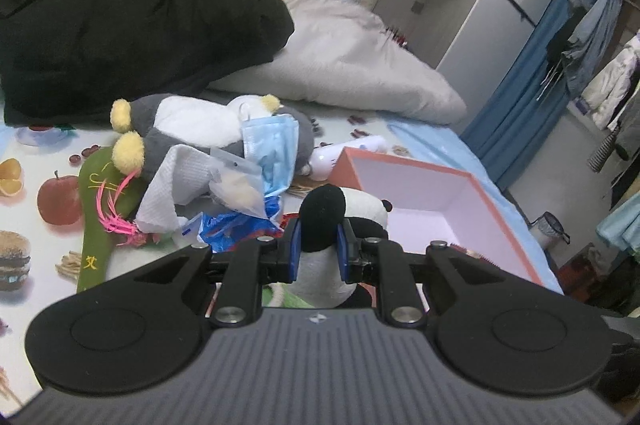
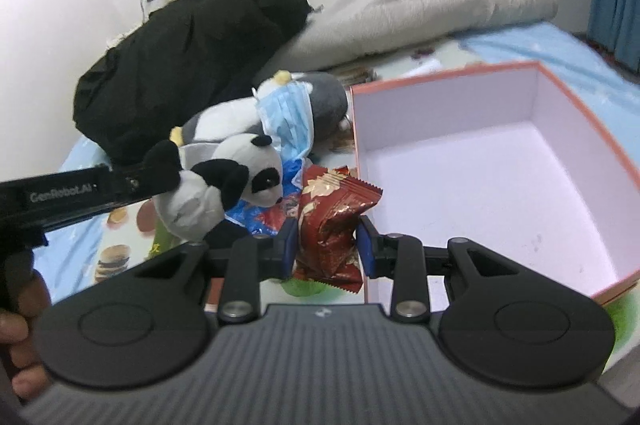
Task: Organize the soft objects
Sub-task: 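Carry the candy packet with the right tool while the left tool carries the panda toward the pink box, then open the right tool over the pink box while the left tool releases the panda into it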
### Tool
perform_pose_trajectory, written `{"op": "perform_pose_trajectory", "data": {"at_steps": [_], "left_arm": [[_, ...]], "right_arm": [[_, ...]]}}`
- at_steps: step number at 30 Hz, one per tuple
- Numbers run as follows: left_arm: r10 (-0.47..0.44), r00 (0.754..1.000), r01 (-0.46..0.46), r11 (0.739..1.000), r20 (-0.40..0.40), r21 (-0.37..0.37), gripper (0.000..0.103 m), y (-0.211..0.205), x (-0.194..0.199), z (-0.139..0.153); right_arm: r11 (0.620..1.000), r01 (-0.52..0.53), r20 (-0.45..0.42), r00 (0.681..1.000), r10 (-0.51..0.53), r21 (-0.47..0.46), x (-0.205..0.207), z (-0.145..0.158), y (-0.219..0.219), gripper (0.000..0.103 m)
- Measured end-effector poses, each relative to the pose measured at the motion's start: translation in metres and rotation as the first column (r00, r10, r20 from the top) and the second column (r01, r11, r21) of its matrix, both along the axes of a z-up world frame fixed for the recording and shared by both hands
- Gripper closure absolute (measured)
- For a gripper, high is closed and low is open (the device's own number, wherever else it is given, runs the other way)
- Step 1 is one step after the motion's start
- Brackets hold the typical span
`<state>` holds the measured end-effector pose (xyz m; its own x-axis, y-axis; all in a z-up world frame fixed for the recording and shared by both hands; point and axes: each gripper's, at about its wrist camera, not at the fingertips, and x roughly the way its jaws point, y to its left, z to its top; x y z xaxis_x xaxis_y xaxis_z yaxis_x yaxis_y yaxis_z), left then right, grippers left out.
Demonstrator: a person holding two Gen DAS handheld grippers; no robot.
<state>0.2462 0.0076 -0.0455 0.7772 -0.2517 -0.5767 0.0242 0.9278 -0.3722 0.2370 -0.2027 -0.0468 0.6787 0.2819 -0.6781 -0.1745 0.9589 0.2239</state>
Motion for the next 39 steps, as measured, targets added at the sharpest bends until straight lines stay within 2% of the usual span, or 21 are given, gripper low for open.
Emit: {"op": "perform_pose_trajectory", "data": {"at_steps": [3, 6, 11, 18, 21, 28, 32, 39], "left_arm": [[-0.003, 1.0, 0.003, 1.0, 0.007, -0.001, 0.082, -0.004, -0.017, 0.009], [-0.026, 0.999, 0.026, 1.0, 0.018, 0.001, 0.082, -0.011, -0.032, 0.016], [-0.08, 0.996, 0.08, 0.997, 0.025, 0.015, 0.081, -0.03, -0.037, 0.017], [-0.155, 0.988, 0.154, 0.987, 0.026, 0.041, 0.081, -0.07, -0.013, 0.01], [-0.177, 0.984, 0.176, 0.983, 0.012, 0.052, 0.081, -0.087, -0.002, 0.005], [-0.216, 0.976, 0.217, 0.975, -0.026, 0.05, 0.081, -0.111, 0.021, -0.006], [-0.224, 0.974, 0.226, 0.972, -0.035, 0.059, 0.081, -0.12, 0.03, -0.009], [-0.233, 0.97, 0.237, 0.97, -0.07, 0.047, 0.081, -0.134, 0.05, -0.03]], "right_arm": [[1.0, 0.005, 0.024, 1.0, -0.004, -0.024, -0.014, 0.01, -0.004, 0.068], [1.0, 0.019, 0.031, 0.999, -0.019, -0.005, -0.027, 0.018, -0.012, 0.068], [0.998, 0.063, 0.04, 0.997, -0.062, -0.011, -0.041, 0.017, -0.026, 0.068], [0.993, 0.112, 0.045, 0.993, -0.111, -0.025, -0.029, 0.009, -0.053, 0.068], [0.991, 0.123, 0.056, 0.991, -0.12, -0.058, -0.023, 0.007, -0.064, 0.068], [0.984, 0.176, 0.005, 0.984, -0.176, -0.024, -0.006, -0.005, -0.097, 0.068], [0.981, 0.191, -0.005, 0.981, -0.192, -0.033, 0.002, -0.012, -0.107, 0.068], [0.978, 0.206, -0.076, 0.975, -0.208, -0.034, 0.015, -0.037, -0.123, 0.068]]}}
